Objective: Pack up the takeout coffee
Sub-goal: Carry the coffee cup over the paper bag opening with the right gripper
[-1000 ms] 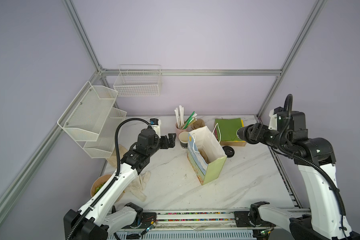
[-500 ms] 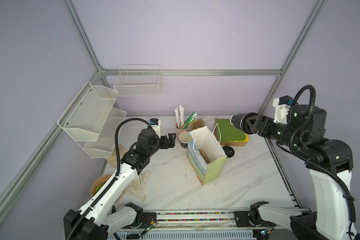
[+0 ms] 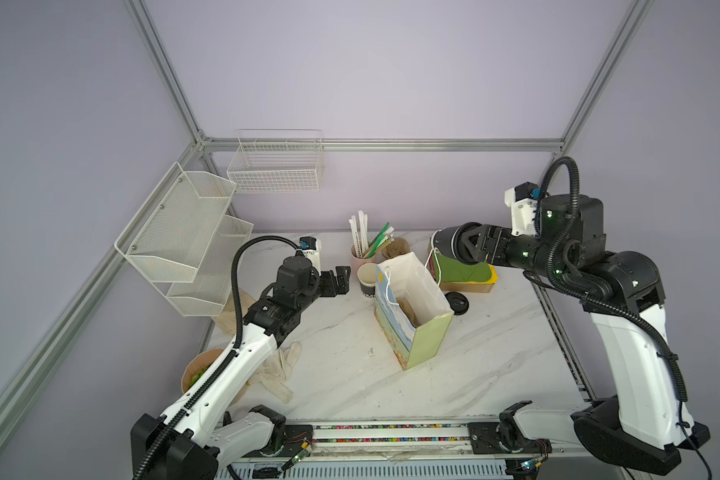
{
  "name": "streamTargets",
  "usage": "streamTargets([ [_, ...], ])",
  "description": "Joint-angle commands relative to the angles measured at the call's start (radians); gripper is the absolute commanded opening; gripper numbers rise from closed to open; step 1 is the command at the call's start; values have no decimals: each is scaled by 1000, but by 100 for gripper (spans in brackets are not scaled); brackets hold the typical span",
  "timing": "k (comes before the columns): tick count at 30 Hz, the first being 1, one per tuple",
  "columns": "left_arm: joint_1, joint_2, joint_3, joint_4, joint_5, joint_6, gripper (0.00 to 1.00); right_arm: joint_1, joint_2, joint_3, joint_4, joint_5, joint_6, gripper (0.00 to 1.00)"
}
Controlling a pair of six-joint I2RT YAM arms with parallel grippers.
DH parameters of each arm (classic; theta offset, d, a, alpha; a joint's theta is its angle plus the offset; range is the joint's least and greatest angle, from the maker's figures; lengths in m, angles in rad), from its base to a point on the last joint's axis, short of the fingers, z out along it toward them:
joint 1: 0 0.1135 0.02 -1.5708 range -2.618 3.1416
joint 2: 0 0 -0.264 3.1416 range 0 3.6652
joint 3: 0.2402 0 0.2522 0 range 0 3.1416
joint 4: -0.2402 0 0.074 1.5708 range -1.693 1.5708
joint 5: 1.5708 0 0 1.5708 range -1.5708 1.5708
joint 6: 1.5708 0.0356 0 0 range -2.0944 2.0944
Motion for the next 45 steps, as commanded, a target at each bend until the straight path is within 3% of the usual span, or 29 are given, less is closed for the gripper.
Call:
streamTargets([
  [1, 10, 3, 33, -2, -13, 26, 100, 51, 23, 58, -23, 31, -17, 72],
  [10, 14, 17, 36, -7, -15, 29, 100, 224, 89, 114, -75, 130, 11, 71],
  [20, 15, 18, 38, -11, -15, 30, 100, 414, 170, 133, -168, 317, 85, 71],
  [30, 14, 15, 36, -10, -12, 30, 100, 461, 198, 33, -205, 386, 112, 72],
  [45, 14, 18, 36, -11, -5, 29, 100, 468, 211, -126, -209, 363, 106, 72],
])
